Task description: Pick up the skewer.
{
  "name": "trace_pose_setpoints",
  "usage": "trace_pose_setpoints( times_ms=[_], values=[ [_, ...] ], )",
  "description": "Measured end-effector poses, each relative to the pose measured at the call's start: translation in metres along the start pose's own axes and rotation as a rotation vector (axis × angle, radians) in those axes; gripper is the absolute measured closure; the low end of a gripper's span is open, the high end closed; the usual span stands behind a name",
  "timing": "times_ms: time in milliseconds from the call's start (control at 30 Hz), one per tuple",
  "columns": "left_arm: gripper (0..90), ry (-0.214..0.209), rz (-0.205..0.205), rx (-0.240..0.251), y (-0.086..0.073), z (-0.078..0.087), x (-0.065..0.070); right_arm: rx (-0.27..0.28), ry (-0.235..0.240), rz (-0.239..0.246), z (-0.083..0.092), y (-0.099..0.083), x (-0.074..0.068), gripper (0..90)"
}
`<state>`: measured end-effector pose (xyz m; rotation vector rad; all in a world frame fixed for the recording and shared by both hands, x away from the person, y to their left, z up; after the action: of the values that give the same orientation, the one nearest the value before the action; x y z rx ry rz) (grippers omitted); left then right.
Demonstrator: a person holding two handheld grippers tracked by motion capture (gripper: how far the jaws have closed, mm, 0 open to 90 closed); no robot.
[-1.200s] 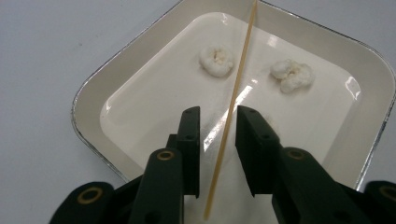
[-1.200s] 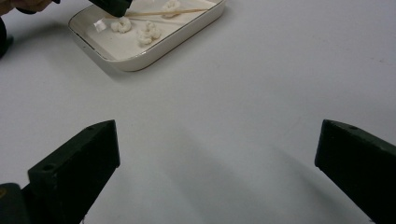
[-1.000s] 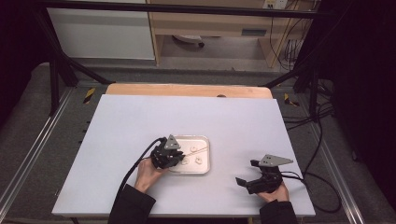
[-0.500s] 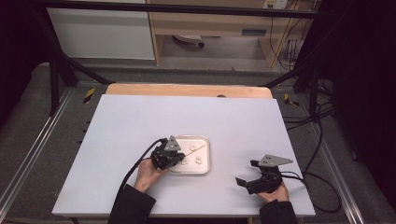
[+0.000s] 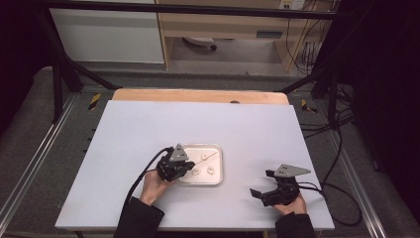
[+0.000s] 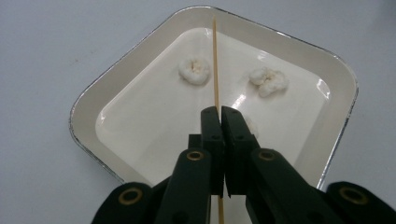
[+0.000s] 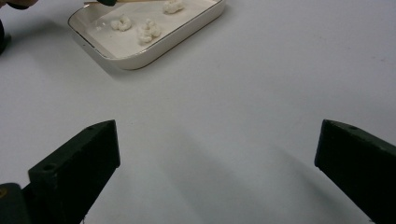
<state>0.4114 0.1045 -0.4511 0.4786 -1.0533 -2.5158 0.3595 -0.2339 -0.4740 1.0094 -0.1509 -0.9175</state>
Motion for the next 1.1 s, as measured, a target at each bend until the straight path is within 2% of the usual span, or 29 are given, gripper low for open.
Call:
trace_pose_setpoints(
  times_ms=[233,400,767,833,867,967,1000,1100],
  values=[
    [88.3,0.008,0.006,0.010,-0.001,0.009,0.006,0.001,-0.002,0.002,0.000,0.001,-0.001,0.9],
    [88.2,0.001,0.002,0.022,-0.001,0.013,0.012,-0.003,-0.013,0.029,-0.002,0.004,-0.004,0.9],
    [88.3,-0.013,-0.007,0.027,-0.001,0.019,0.023,-0.020,-0.032,0.111,-0.010,0.016,-0.018,0.9],
    [88.3,-0.014,-0.013,0.020,-0.001,0.019,0.025,-0.026,-0.035,0.132,-0.012,0.018,-0.021,0.9],
    [88.2,-0.016,-0.015,0.020,-0.001,0.019,0.026,-0.032,-0.044,0.159,-0.014,0.021,-0.024,0.9],
    [88.3,-0.023,-0.022,0.020,0.002,0.019,0.029,-0.040,-0.047,0.175,-0.015,0.022,-0.027,0.9],
    [88.2,-0.026,-0.034,0.014,0.004,0.018,0.032,-0.047,-0.053,0.198,-0.017,0.024,-0.030,0.9],
    [88.2,-0.031,-0.049,0.011,0.007,0.018,0.034,-0.052,-0.059,0.220,-0.018,0.026,-0.033,0.9]
  ],
)
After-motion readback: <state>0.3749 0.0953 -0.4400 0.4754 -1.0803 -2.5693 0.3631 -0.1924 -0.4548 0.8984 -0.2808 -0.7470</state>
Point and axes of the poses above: each handheld gripper's, and its own axes: z roughly backward along the jaws, y roughly out of its top, x roughly to its right, the point moved 3 cm from there along -z, roughly forward along the jaws, and after that the axes turned 9 degrees about -z, right-handed, at the moved point
